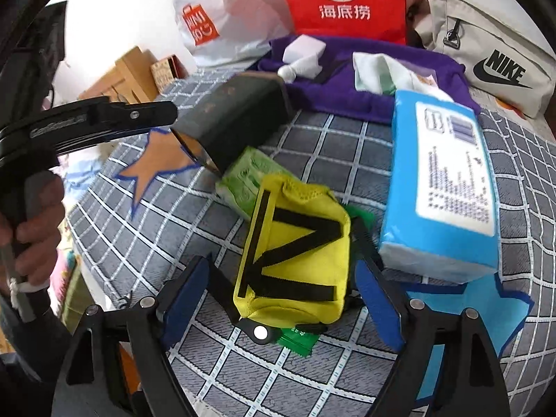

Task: Organize soft objects
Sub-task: 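Move both tools back from the towel to the pile of items, then grasp the yellow mesh pouch with the right tool and lift it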

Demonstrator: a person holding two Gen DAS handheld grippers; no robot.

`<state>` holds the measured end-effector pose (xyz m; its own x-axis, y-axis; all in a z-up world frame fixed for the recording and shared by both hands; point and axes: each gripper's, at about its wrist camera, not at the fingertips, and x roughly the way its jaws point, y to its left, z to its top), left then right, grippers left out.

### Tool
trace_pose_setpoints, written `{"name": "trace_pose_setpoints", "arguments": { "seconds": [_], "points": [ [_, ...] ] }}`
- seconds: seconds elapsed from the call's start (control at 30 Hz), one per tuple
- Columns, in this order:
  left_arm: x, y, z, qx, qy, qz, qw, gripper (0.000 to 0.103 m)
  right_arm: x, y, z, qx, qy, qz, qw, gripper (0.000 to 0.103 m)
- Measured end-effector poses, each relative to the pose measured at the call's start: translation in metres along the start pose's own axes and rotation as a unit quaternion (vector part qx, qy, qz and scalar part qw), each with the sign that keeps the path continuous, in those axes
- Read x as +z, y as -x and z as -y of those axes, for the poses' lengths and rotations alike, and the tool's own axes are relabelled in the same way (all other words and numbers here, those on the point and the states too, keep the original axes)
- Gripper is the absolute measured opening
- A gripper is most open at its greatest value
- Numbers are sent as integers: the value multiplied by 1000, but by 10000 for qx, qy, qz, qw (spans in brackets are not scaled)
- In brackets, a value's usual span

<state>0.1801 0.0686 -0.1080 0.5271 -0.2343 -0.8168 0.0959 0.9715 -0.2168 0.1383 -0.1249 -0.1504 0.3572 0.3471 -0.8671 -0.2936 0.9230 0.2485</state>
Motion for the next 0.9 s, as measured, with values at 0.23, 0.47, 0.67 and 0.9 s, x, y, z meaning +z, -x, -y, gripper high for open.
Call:
{"name": "trace_pose_setpoints", "arguments": {
  "seconds": [0.23,0.47,0.67,0.9],
  "points": [
    [-21,-10,-11,-1,5,-147,9999,54,1,-33,-3,-545,59,-222,9982,85],
    [-28,-18,-15,7,-58,-241,9997,54,0,-24,13,-269,-225,27,9994,61],
    [-36,-27,-3,-65,-163,-343,9993,54,-9,5,7,-58,-47,347,9994,51],
    [-47,-38,25,-167,-449,-428,9979,55,-30,33,4,253,238,571,9978,51]
  ]
}}
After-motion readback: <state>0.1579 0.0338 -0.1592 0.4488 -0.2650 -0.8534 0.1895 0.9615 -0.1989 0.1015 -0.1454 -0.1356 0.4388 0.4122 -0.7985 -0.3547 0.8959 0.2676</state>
